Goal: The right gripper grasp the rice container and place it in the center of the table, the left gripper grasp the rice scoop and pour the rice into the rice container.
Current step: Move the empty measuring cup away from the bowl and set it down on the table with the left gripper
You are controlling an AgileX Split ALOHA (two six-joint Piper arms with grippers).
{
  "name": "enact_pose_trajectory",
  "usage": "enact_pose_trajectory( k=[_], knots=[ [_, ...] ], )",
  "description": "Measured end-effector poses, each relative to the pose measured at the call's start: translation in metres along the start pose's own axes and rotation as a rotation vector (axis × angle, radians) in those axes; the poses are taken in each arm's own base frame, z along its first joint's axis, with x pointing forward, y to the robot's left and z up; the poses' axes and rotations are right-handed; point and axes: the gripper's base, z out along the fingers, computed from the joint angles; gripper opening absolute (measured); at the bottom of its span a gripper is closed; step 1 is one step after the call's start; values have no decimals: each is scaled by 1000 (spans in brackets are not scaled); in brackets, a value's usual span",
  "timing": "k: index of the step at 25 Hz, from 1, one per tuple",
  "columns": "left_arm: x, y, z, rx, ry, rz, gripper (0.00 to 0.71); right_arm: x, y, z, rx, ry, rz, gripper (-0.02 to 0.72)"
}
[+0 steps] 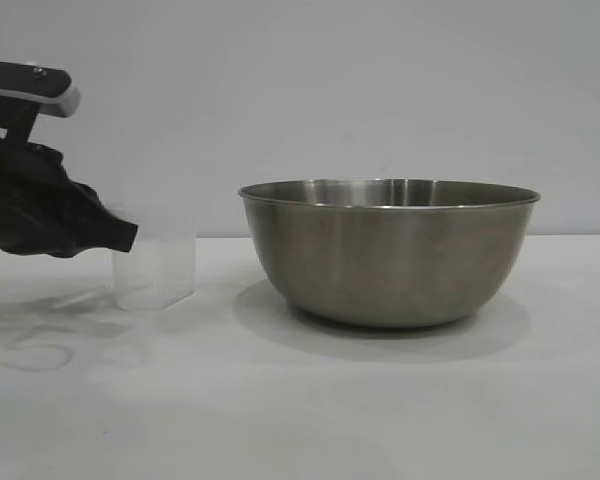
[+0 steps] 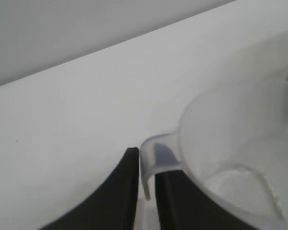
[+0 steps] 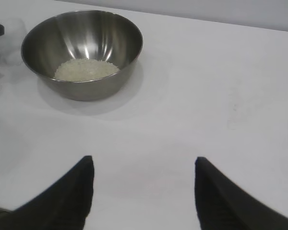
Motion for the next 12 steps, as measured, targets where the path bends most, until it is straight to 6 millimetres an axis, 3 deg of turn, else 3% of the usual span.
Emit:
enact_pose_trajectory(
  k=[2, 3, 9, 12],
  knots=[
    [-1, 3, -6, -36, 7, -30, 212, 0, 0, 0, 0, 0, 0, 427],
    [-3, 6, -8, -59, 3, -47, 253, 0, 0, 0, 0, 0, 0, 427],
    [-25, 23, -23, -184, -65, -129, 238, 0, 0, 0, 0, 0, 0, 427],
    [-30, 41, -26, -211, -99, -201, 238, 0, 0, 0, 0, 0, 0, 427]
  ],
)
